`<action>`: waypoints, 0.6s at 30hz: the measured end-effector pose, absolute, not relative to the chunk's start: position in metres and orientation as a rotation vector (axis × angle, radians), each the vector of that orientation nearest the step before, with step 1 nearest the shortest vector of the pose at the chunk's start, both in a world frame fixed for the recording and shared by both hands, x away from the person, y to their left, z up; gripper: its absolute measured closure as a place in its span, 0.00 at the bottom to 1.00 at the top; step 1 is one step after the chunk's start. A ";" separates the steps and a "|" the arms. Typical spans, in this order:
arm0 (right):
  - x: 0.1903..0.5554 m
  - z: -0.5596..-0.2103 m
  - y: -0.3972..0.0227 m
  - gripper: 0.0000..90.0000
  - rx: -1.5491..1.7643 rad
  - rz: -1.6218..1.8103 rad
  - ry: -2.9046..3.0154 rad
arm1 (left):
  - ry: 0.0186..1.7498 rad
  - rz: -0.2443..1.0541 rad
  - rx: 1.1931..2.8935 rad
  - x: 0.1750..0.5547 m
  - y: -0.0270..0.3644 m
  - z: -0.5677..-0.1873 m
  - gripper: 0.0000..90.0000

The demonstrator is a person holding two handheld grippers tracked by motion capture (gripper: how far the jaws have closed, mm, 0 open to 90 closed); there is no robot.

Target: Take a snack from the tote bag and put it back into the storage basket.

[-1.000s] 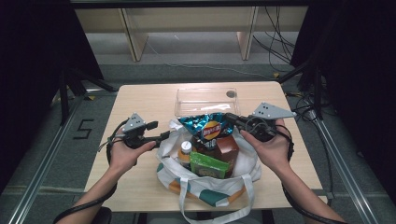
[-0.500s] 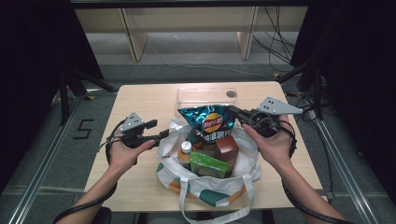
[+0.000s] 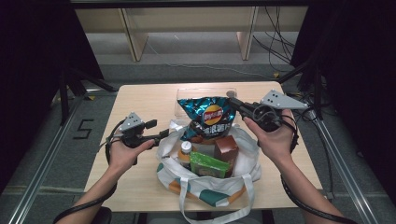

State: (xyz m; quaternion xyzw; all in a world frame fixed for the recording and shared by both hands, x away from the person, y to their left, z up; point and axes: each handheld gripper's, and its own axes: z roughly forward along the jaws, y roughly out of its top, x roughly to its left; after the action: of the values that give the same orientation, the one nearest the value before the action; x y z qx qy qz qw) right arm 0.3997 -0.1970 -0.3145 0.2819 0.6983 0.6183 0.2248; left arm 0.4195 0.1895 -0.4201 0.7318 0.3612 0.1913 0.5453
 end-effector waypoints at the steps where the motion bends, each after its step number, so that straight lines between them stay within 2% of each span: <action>1: 0.400 -0.314 -0.197 1.00 0.765 1.700 1.917 | 0.857 0.455 1.735 0.420 0.190 -0.420 0.36; 18: 0.403 -0.298 -0.196 1.00 0.748 1.716 1.879 | 0.862 0.467 1.733 0.420 0.190 -0.420 0.34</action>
State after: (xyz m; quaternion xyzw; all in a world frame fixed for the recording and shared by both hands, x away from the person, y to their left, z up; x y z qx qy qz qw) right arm 0.4031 -0.1960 -0.2979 0.2737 0.6873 0.6278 0.2420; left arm 0.4202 0.1903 -0.4203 0.7302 0.3632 0.1970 0.5441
